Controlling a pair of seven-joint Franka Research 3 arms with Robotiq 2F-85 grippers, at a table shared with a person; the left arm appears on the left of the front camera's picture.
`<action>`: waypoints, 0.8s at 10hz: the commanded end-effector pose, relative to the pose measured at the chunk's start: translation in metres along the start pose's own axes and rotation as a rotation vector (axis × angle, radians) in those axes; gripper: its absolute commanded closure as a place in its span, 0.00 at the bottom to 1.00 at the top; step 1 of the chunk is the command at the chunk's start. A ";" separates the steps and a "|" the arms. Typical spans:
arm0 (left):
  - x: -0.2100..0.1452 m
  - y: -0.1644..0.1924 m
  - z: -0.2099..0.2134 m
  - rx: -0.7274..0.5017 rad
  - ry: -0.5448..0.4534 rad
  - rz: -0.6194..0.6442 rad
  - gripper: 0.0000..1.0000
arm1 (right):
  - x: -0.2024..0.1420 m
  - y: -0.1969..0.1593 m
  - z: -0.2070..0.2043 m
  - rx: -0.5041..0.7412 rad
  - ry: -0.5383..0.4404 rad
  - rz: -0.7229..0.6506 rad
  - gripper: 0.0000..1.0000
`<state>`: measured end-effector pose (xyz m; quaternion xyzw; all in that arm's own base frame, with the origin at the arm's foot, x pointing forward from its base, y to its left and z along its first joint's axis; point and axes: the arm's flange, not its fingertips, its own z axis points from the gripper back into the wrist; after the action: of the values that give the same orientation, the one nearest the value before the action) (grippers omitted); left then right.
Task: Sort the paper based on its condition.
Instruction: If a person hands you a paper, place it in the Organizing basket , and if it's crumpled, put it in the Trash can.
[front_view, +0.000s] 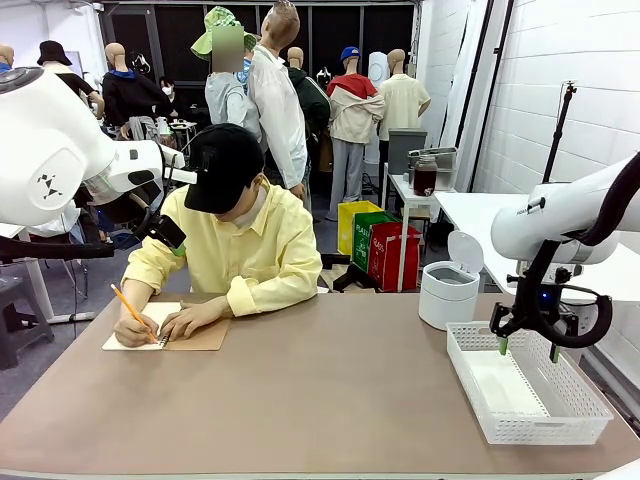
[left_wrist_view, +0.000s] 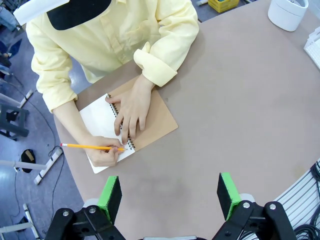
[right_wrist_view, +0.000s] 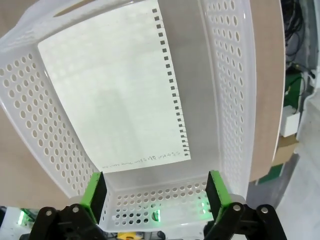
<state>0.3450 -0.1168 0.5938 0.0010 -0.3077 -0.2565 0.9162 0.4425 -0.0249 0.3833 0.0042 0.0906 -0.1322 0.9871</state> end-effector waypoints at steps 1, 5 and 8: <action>0.000 0.000 0.001 -0.004 0.006 0.001 0.00 | -0.001 -0.001 -0.002 -0.001 0.012 0.009 0.00; 0.000 0.000 0.001 -0.004 0.006 0.001 0.00 | -0.001 -0.001 -0.002 -0.001 0.012 0.009 0.00; 0.000 0.000 0.001 -0.004 0.006 0.001 0.00 | -0.001 -0.001 -0.002 -0.001 0.012 0.009 0.00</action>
<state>0.3450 -0.1168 0.5938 0.0010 -0.3077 -0.2565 0.9162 0.4421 -0.0249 0.3827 0.0041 0.0920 -0.1319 0.9870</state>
